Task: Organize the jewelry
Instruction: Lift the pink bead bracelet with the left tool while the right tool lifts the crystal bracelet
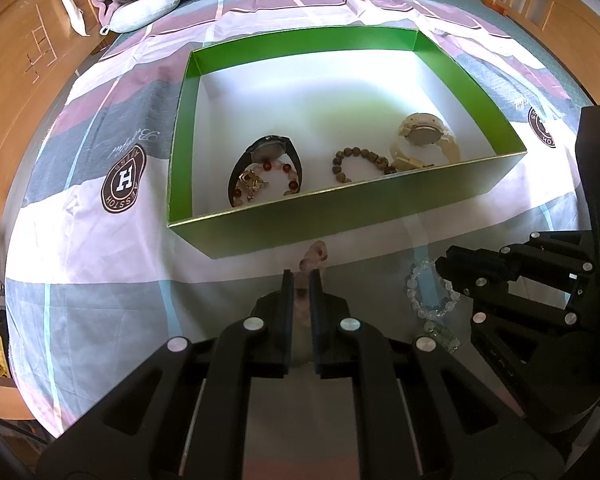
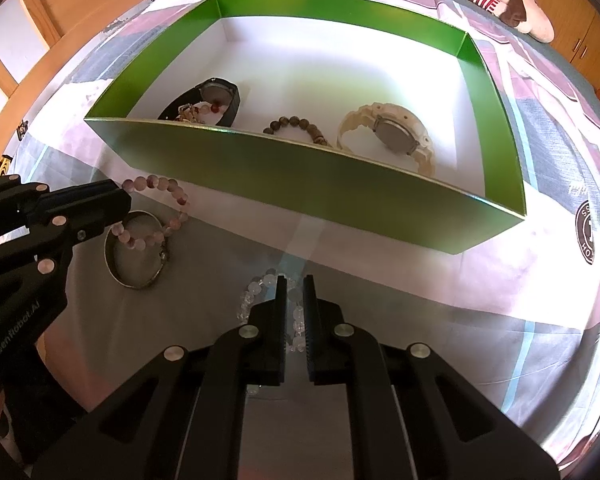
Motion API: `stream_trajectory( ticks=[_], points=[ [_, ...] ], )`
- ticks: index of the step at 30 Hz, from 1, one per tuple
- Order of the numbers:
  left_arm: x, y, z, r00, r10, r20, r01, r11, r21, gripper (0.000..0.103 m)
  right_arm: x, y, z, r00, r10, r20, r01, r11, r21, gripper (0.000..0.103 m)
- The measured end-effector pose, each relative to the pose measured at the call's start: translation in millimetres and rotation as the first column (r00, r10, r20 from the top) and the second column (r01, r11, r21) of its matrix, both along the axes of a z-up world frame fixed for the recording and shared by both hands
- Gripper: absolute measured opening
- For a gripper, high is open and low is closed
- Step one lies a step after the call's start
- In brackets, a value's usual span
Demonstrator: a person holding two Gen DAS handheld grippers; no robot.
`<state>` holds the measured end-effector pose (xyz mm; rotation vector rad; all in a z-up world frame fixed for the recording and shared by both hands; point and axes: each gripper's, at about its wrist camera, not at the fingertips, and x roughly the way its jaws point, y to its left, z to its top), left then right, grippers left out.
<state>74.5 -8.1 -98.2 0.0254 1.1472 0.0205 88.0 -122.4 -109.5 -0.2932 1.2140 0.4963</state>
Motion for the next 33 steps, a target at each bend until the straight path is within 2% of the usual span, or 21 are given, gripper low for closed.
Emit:
stream_trajectory(
  ticks=[29,31,33],
  points=[
    [-1,0,0,1.000,0.004,0.003,-0.004,1.000,-0.002,0.007,1,1,-3,1.000,0.006,-0.002,-0.006,1.000,-0.006,0.008],
    [-2,2,6,1.000,0.014,0.025,-0.013,1.000,-0.014,0.007,1,0,1,1.000,0.000,0.010,0.000,1.000,0.011,0.008],
    [-7,7,24,0.995,0.022,0.101,-0.019,0.999,-0.037,0.007,1,-5,17,0.999,-0.006,0.049,0.002,0.997,0.075,0.008]
  ],
)
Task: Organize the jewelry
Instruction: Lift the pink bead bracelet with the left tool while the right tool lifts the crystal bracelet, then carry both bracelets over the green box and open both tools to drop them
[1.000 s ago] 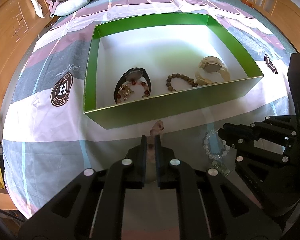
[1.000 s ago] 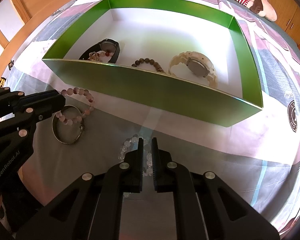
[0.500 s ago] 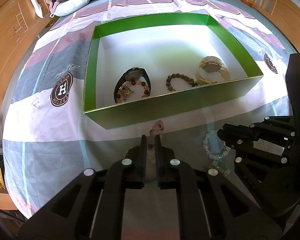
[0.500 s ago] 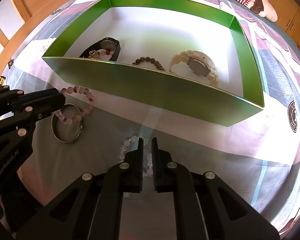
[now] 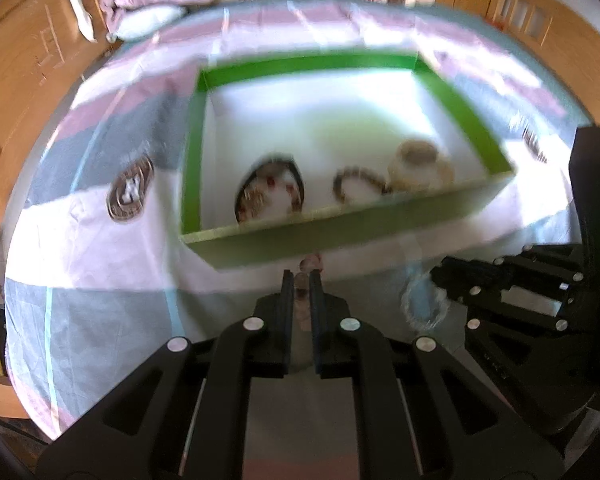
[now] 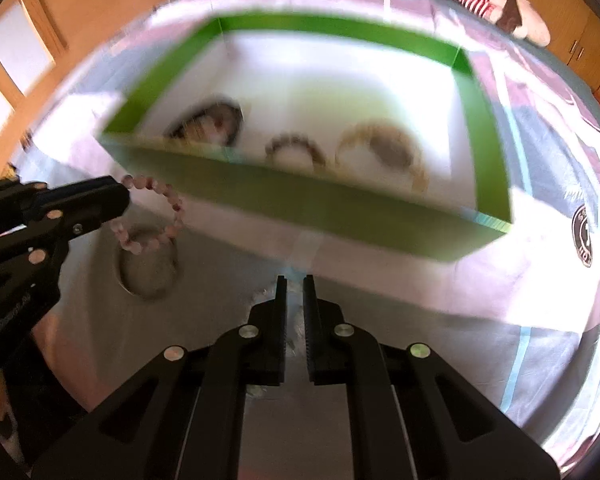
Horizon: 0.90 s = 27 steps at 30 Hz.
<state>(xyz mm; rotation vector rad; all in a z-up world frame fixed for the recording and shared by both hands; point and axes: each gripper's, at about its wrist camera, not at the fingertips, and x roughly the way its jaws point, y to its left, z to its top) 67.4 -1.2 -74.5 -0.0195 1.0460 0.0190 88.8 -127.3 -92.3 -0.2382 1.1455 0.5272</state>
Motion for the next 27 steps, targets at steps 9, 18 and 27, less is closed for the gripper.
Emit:
stream_trajectory(
  ticks=[9,18,27],
  points=[
    [-10,28,48,0.976,0.076,0.206,-0.054,0.992,-0.111,0.007,-11,-28,73,0.967,-0.063,0.246,-0.014,0.954,0.299,0.008],
    [3,43,49,0.975,0.098,0.200,-0.061,0.982,-0.181,0.007,18,-40,65,0.962,-0.174,0.209,0.093,0.932,0.350,0.008],
    [21,52,30,0.988,0.101,0.114,-0.066,0.959,-0.274,0.007,21,-34,47,0.986,-0.119,0.115,0.073,0.937,0.343,0.008]
  ],
)
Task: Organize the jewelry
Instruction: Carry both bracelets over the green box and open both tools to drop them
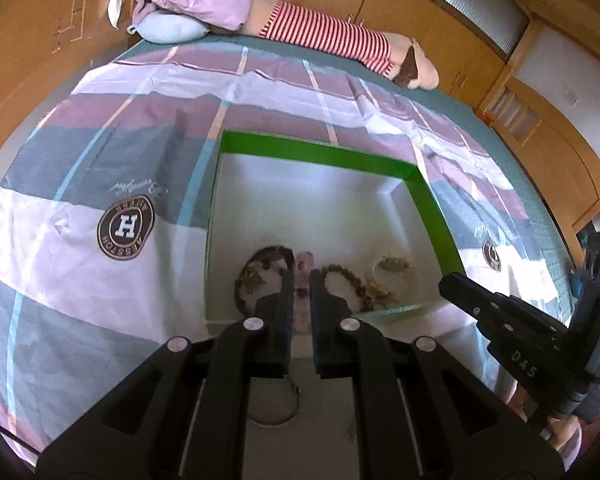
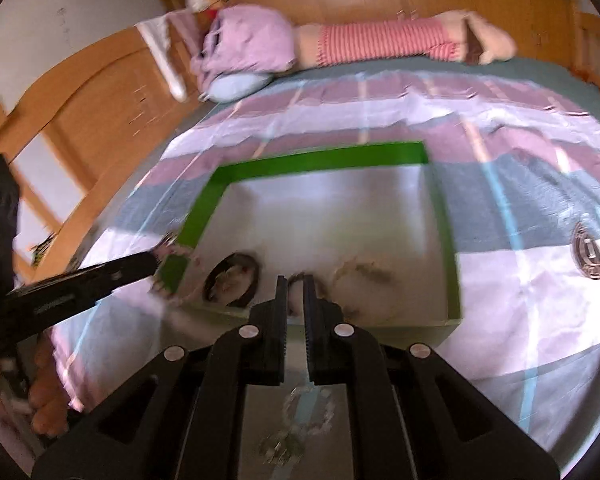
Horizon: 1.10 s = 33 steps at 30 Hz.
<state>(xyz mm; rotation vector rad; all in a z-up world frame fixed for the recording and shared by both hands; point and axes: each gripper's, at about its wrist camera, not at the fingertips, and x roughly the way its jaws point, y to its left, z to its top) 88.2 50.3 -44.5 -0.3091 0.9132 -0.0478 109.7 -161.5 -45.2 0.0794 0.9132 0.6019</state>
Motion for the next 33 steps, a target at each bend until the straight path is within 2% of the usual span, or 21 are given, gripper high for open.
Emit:
stream_trajectory(
  ticks=[2,3,4,6,8,10,11,12,13,16,21,25,30,33],
  points=[
    [-6,-5,1,1.000,-0.027,0.000,0.027,1.000,0.007,0.007,-9,13,-8,0.990,0.122,-0.067,-0.126,0.990,-0.060,0.025],
    [-9,-8,2,0.999,-0.039,-0.001,0.039,0.999,0.010,0.007,-16,21,-16,0.978,0.179,-0.105,-0.191,0.975,-0.116,0.044],
    [-10,-8,2,0.999,-0.043,-0.002,0.043,0.999,0.011,0.007,-23,31,-27,0.967,0.215,-0.136,-0.239,0.951,-0.195,0.046],
    [-12,-9,2,0.999,-0.046,-0.004,0.046,0.999,0.010,0.007,-25,44,-54,0.967,0.185,-0.174,-0.235,0.911,-0.340,0.046],
    [-13,-10,1,0.999,-0.047,-0.007,0.047,0.999,0.008,0.007,-16,44,-82,0.968,0.094,-0.234,-0.188,0.888,-0.420,0.046],
    [-13,-10,1,0.999,-0.046,-0.008,0.046,0.999,0.008,0.007,-10,40,-94,0.965,0.050,-0.258,-0.165,0.880,-0.445,0.039],
    [-14,-10,1,0.999,-0.049,-0.009,0.049,0.999,0.008,0.007,-9,38,-95,0.965,0.046,-0.259,-0.160,0.886,-0.436,0.036],
    [-14,-11,2,0.999,-0.050,-0.008,0.050,0.999,0.009,0.007,-9,38,-94,0.965,0.047,-0.259,-0.160,0.887,-0.433,0.016],
    [-15,-11,2,0.999,-0.049,-0.007,0.050,0.999,0.009,0.007,-10,39,-93,0.962,0.058,-0.265,-0.172,0.886,-0.431,0.007],
    [-17,-13,3,0.999,-0.052,-0.004,0.052,0.999,0.015,0.007,-14,42,-91,0.963,0.081,-0.256,-0.186,0.890,-0.416,0.007],
    [-21,-15,6,0.998,-0.058,0.008,0.058,0.998,0.021,0.007,-16,34,-63,0.976,0.094,-0.196,-0.154,0.935,-0.319,0.007],
    [-23,-13,12,0.998,-0.055,0.027,0.055,0.998,0.013,0.007,-20,22,-30,0.989,0.098,-0.109,-0.119,0.970,-0.210,0.007],
    [-23,-9,24,0.997,-0.046,0.065,0.047,0.999,-0.003,0.007,-21,8,7,0.997,0.027,0.071,-0.019,0.993,-0.115,0.007],
    [-19,-7,32,0.995,-0.049,0.085,0.051,0.999,-0.018,0.007,-22,0,17,0.995,-0.010,0.101,0.017,0.998,-0.066,0.007]
  ],
)
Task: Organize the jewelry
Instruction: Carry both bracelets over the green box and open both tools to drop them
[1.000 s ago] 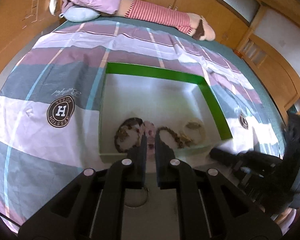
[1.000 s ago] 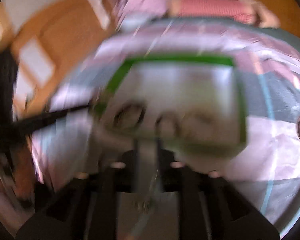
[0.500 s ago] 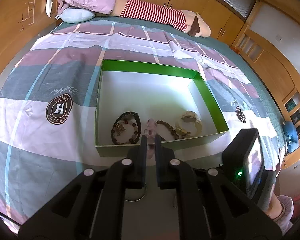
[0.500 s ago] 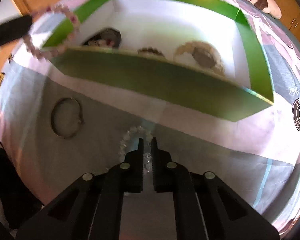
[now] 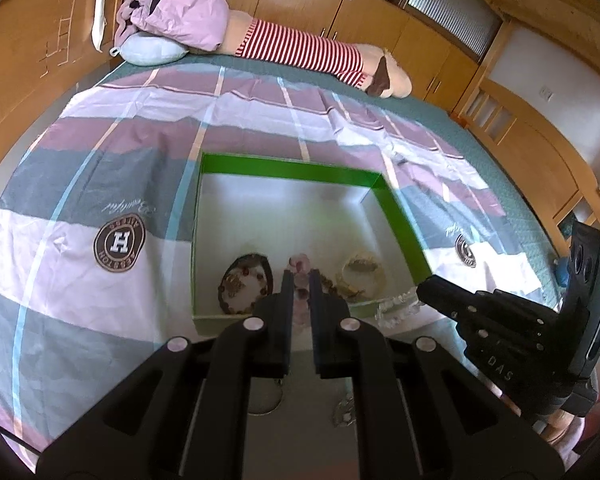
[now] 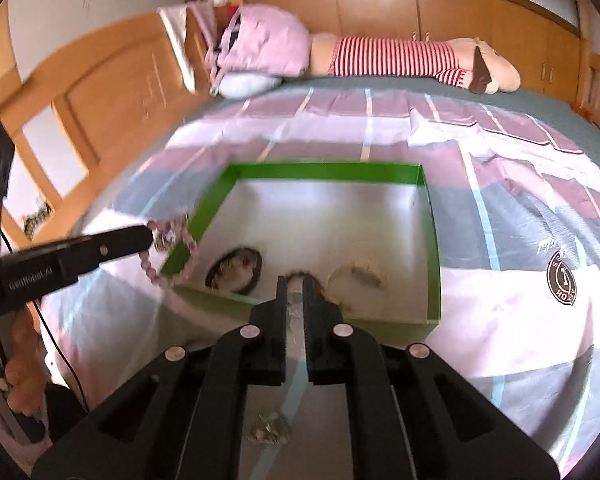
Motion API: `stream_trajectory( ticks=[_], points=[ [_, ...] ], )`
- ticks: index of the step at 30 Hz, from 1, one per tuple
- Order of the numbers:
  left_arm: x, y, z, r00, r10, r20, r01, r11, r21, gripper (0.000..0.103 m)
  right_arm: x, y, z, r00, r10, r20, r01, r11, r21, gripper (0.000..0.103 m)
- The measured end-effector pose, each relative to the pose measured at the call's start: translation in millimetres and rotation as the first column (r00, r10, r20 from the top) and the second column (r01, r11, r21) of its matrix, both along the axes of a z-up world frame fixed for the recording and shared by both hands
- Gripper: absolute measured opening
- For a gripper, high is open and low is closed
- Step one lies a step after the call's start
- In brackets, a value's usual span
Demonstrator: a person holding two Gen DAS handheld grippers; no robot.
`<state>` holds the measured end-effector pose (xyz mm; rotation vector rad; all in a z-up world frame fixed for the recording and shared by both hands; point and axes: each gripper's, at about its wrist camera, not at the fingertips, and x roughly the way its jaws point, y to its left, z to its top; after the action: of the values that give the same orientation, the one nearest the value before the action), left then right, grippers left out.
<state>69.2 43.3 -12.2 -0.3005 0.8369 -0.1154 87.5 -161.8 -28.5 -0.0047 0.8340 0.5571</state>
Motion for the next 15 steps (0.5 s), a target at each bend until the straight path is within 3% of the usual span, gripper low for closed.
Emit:
stream_trajectory(
  ticks=[6,15],
  points=[
    [16,5,5,1.000,0.011,0.009,-0.010,0.999,-0.037,0.007,26,4,11,0.997,-0.064,0.044,0.063,0.998,0.023,0.007],
    [33,0,-28,0.996,0.026,-0.081,-0.025,1.000,0.012,0.007,42,0,-16,0.993,-0.119,-0.026,0.119,0.993,-0.005,0.007]
  ],
)
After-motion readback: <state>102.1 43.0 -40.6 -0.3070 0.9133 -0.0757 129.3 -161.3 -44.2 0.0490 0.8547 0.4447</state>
